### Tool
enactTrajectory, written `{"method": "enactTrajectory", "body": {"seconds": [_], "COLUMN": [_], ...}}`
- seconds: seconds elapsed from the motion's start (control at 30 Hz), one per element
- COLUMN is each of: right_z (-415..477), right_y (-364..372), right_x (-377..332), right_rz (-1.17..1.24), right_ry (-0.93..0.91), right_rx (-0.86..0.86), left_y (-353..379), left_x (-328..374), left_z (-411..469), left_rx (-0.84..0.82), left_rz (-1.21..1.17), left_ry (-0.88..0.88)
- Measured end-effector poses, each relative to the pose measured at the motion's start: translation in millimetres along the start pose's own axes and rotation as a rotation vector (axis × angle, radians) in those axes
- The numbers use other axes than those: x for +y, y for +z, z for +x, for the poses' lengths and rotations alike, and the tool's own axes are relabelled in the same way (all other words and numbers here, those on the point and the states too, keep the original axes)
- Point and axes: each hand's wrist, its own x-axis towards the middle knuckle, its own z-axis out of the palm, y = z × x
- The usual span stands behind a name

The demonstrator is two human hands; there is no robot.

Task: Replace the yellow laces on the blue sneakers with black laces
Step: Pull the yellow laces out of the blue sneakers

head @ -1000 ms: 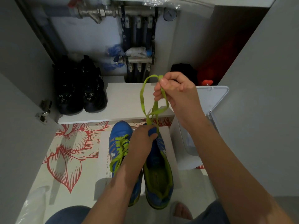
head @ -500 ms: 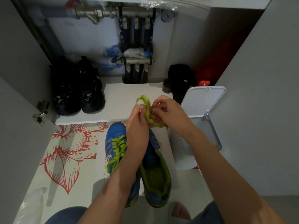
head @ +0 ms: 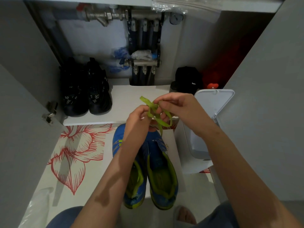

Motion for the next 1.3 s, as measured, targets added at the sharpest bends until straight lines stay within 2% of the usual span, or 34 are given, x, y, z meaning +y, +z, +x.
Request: {"method": "enactTrajectory", "body": {"seconds": [0.03, 0.07, 0.13, 0.2, 0.3, 0.43, 0.6, 0.67, 0.77, 0.9, 1.03, 1.17, 1.3], "right_z": [-2, -5, -8, -10, -13, -20, -24, -28, -38, -50, -48, -48, -50], "right_y": [1, 2, 5, 7, 10, 21, 24, 26, 41, 59, 54, 43, 37], "right_x": [-3, -5, 0, 13, 38, 57, 67, 65, 66, 81, 87, 85, 82], "right_rz": [0.013, 0.018, -0.010, -0.164, -0.480, -0.671, -0.756, -0.775, -0.788, -0.940, -0.923, -0.974, -0.972], "right_ry": [0.003, 0.020, 0.075, 0.126, 0.284, 0.449, 0.505, 0.509, 0.525, 0.455, 0.457, 0.484, 0.517], "right_rx": [-0.019, -0.044, -0.090, -0.116, -0.259, -0.487, -0.486, -0.481, -0.473, -0.427, -0.373, -0.386, -0.418], "left_y": [0, 0, -4, -8, -9, -6, -18, -24, -22, -6, -3, 3, 5], "left_x": [4, 4, -4, -16, -37, -47, -40, -41, -50, -69, -73, -71, -66], "left_z": [-3, -6, -12, -19, -24, -24, -20, -18, -17, -25, -24, -31, -36], "left_rx": [-0.049, -0.087, -0.140, -0.228, -0.371, -0.334, -0.152, -0.131, -0.165, -0.303, -0.280, -0.295, -0.308], "left_rz": [-0.017, 0.070, 0.319, 0.506, 0.814, 1.098, 1.052, 1.011, 1.146, 1.160, 1.180, 1.091, 1.049], "left_ry": [-0.060, -0.055, 0.062, 0.075, -0.086, -0.047, -0.029, -0.082, -0.185, -0.115, -0.085, 0.013, 0.017]}}
